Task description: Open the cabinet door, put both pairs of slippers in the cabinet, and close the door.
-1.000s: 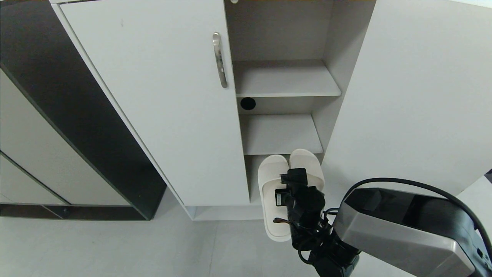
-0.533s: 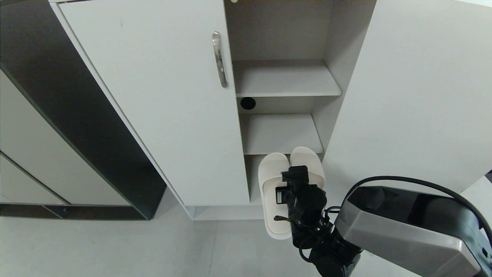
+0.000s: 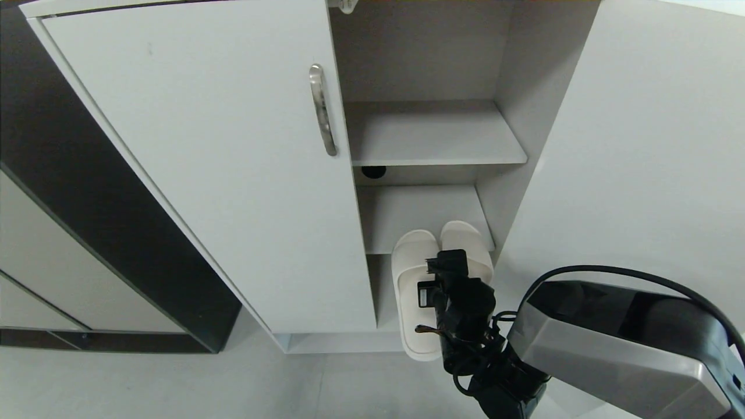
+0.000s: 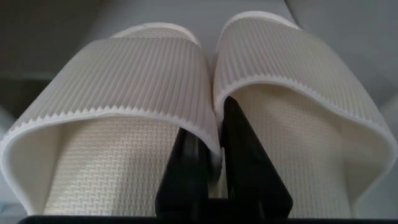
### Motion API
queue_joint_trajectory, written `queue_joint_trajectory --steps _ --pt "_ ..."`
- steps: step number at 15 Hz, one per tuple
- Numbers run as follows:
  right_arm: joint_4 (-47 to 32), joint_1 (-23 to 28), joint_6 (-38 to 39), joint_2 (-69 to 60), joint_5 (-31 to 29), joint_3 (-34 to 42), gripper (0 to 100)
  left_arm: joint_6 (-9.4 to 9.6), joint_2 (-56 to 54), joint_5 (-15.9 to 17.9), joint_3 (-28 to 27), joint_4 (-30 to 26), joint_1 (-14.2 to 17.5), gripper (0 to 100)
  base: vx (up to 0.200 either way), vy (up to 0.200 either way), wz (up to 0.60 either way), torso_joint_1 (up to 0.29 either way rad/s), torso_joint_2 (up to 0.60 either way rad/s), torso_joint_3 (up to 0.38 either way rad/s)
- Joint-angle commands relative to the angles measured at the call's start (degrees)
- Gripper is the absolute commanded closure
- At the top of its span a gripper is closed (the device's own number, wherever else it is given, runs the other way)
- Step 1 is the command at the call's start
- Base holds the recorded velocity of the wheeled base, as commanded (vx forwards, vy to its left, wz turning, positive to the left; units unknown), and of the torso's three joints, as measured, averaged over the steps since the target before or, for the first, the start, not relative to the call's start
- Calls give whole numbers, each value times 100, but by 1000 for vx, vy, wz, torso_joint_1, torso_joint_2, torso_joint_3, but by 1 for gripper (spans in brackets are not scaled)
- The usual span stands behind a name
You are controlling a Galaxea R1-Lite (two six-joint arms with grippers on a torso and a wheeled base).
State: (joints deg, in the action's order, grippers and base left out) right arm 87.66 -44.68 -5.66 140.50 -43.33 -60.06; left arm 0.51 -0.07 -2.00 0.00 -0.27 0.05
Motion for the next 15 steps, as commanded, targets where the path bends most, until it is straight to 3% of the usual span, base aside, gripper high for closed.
queue_joint_trajectory --steps 1,6,9,15 --pt "14 3 3 -14 0 3 100 2 7 -2 0 0 4 100 200 0 0 7 -2 -2" --pt "58 -6 3 13 8 118 100 10 7 -2 0 0 4 100 200 0 0 3 1 3" --pt "137 3 21 74 43 223 100 10 7 -2 0 0 4 100 0 0 0 0 0 0" --pt "-302 152 21 171 123 -313 100 10 7 -2 0 0 4 100 0 0 0 0 0 0"
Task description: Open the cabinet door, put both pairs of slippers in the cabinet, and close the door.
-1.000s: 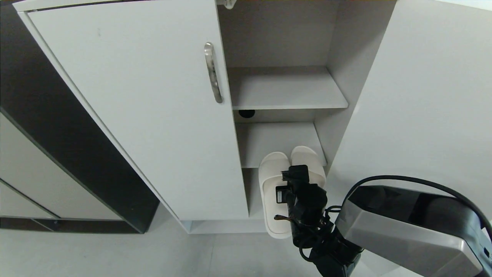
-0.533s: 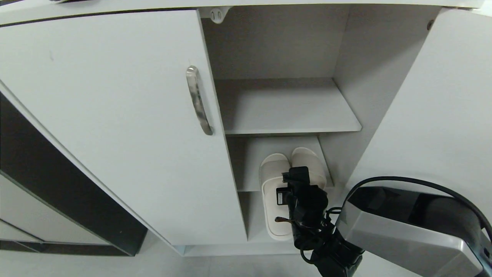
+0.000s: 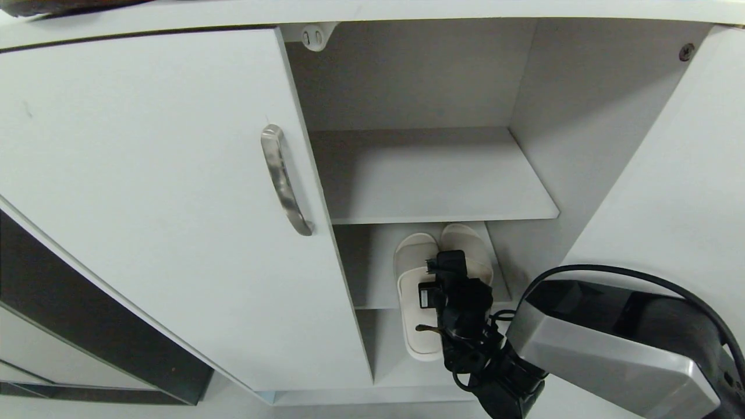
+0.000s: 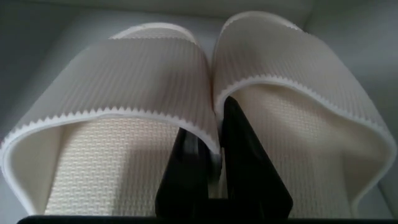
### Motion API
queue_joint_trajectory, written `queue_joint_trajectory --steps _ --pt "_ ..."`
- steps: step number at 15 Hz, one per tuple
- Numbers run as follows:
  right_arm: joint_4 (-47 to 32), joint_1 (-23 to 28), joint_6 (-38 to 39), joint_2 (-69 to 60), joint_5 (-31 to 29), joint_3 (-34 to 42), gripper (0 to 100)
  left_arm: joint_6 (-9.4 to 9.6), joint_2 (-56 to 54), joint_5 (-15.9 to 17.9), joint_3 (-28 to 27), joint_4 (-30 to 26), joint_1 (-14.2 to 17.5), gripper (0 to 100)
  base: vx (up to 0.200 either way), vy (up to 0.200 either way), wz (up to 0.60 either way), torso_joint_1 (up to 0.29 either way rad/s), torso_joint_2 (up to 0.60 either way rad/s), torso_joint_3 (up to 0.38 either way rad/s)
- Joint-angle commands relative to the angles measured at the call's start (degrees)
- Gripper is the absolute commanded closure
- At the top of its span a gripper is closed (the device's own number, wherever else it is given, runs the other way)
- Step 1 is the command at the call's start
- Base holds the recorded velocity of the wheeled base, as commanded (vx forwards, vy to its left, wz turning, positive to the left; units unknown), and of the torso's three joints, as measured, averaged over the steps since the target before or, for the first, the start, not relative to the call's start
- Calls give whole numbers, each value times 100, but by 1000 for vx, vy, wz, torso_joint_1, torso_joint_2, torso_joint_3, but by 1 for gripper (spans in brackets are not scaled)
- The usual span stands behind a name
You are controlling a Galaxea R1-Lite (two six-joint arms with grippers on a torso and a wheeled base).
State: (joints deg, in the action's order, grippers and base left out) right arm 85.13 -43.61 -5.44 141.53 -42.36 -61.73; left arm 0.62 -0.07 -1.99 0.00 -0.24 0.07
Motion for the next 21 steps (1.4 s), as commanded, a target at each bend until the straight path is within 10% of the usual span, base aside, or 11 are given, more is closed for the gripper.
queue_joint_trajectory --steps 1,11,21 --pt "-225 115 -1 147 35 -357 100 -1 7 -3 0 -2 1 100 0 0 0 0 0 0" --pt "-1789 423 52 489 88 -2545 100 -9 7 -3 0 -2 1 100 0 0 0 0 0 0" --pt "-2369 467 342 498 334 -2589 100 -1 7 -3 0 -2 1 100 0 0 0 0 0 0"
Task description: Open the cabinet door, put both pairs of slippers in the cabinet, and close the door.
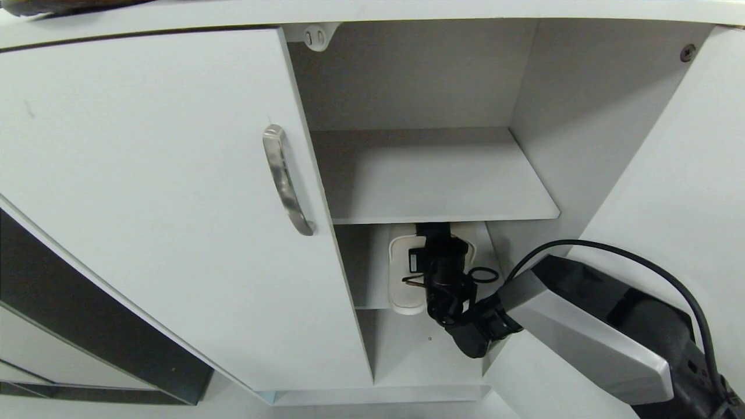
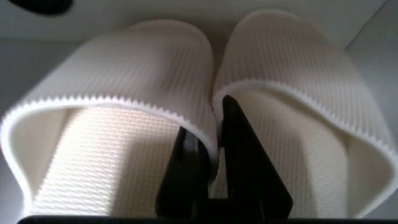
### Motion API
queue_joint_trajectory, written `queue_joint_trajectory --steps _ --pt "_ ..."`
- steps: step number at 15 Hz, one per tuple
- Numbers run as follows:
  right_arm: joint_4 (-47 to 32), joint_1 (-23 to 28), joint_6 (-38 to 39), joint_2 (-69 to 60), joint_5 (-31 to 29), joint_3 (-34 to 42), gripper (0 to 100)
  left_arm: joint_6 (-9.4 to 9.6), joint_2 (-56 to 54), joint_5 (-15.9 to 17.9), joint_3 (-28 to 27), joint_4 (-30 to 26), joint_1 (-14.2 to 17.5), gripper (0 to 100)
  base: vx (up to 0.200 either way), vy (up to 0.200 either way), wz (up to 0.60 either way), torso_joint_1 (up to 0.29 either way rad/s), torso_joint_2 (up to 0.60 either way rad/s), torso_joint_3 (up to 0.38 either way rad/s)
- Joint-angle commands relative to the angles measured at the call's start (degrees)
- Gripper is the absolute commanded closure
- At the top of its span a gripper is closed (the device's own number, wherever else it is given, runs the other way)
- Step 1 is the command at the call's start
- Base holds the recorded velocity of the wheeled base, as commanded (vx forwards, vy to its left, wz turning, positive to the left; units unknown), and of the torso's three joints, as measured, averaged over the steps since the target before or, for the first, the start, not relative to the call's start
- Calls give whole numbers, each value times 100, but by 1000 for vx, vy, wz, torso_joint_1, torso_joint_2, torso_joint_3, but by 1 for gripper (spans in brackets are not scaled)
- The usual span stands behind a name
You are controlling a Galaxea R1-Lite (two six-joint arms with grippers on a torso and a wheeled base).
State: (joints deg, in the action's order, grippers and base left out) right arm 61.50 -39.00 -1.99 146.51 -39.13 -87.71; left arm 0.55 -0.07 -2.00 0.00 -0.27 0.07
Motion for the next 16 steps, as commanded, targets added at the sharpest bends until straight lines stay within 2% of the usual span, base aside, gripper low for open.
queue_joint_trajectory --steps 1,3,4,6,10,16 --pt "-7 6 -3 1 11 8 100 -2 7 -2 0 0 1 100 0 0 0 0 0 0" --pt "-42 15 -3 18 20 8 100 -2 7 -2 0 0 1 100 0 0 0 0 0 0" --pt "-42 15 -3 18 11 35 0 7 7 -2 0 0 1 100 0 0 0 0 0 0" --pt "29 -11 -3 -70 20 281 0 7 7 -2 0 0 1 100 0 0 0 0 0 0" --pt "644 -205 -65 -658 11 1362 0 7 7 -2 0 0 1 100 0 0 0 0 0 0" --pt "1997 -671 -83 -1362 -16 3515 0 7 7 15 0 0 1 100 0 0 0 0 0 0"
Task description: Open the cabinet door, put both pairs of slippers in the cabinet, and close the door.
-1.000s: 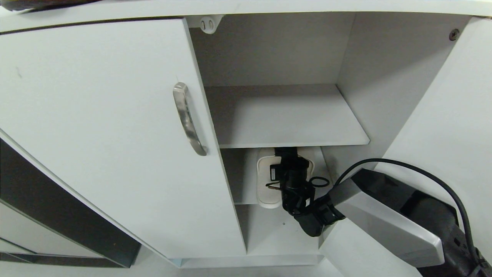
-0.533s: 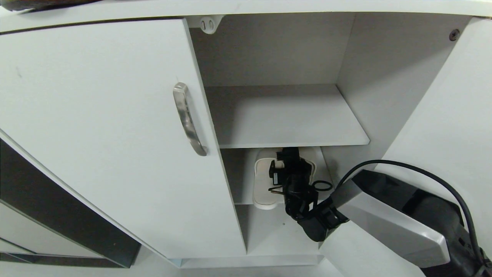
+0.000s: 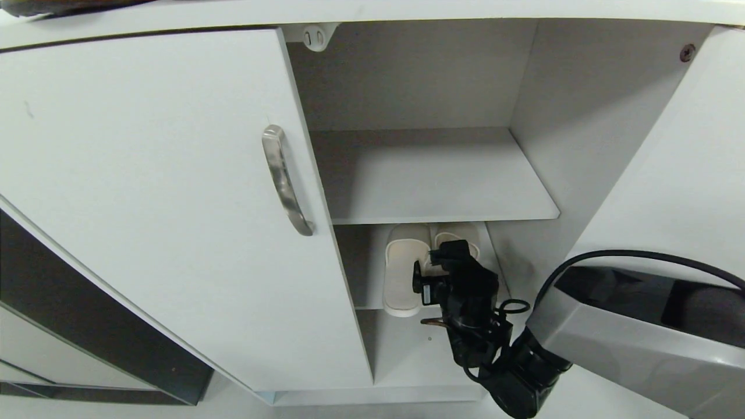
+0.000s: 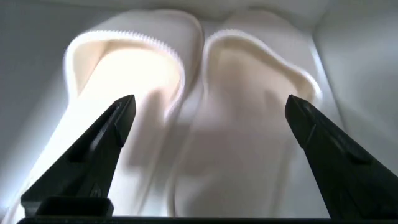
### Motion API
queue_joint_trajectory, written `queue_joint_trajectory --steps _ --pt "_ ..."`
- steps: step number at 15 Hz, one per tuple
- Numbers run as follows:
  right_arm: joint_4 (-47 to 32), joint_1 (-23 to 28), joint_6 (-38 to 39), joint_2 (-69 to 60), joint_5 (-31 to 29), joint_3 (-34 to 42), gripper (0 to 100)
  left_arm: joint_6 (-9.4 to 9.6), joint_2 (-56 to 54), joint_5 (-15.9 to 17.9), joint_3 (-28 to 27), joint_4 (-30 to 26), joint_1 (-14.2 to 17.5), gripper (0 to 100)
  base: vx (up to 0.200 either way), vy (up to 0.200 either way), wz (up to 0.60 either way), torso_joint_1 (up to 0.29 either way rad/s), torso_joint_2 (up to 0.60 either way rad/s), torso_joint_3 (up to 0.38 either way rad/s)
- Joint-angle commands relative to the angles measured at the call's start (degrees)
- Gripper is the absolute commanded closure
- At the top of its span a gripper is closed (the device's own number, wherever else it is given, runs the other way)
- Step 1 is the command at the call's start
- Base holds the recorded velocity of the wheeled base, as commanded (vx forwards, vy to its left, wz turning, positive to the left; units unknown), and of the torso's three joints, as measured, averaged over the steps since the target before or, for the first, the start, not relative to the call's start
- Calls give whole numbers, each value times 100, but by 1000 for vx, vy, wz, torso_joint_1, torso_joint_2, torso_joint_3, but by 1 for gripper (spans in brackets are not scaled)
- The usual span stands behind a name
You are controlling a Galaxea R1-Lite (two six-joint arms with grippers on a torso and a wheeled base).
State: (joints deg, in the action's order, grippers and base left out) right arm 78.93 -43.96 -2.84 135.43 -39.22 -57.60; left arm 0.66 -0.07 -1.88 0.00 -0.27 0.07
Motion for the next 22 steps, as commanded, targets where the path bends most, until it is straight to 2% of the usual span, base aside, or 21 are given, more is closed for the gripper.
queue_joint_trajectory --steps 1,12,22 --pt "465 -236 3 -245 -7 706 0 4 7 3 0 0 1 100 -200 0 0 2 2 2" --pt "650 -280 20 -218 -16 794 0 -4 7 3 0 0 1 100 -200 0 0 5 2 0" --pt "658 -271 20 -201 -16 794 0 4 7 21 -9 -8 1 100 0 0 0 0 0 0"
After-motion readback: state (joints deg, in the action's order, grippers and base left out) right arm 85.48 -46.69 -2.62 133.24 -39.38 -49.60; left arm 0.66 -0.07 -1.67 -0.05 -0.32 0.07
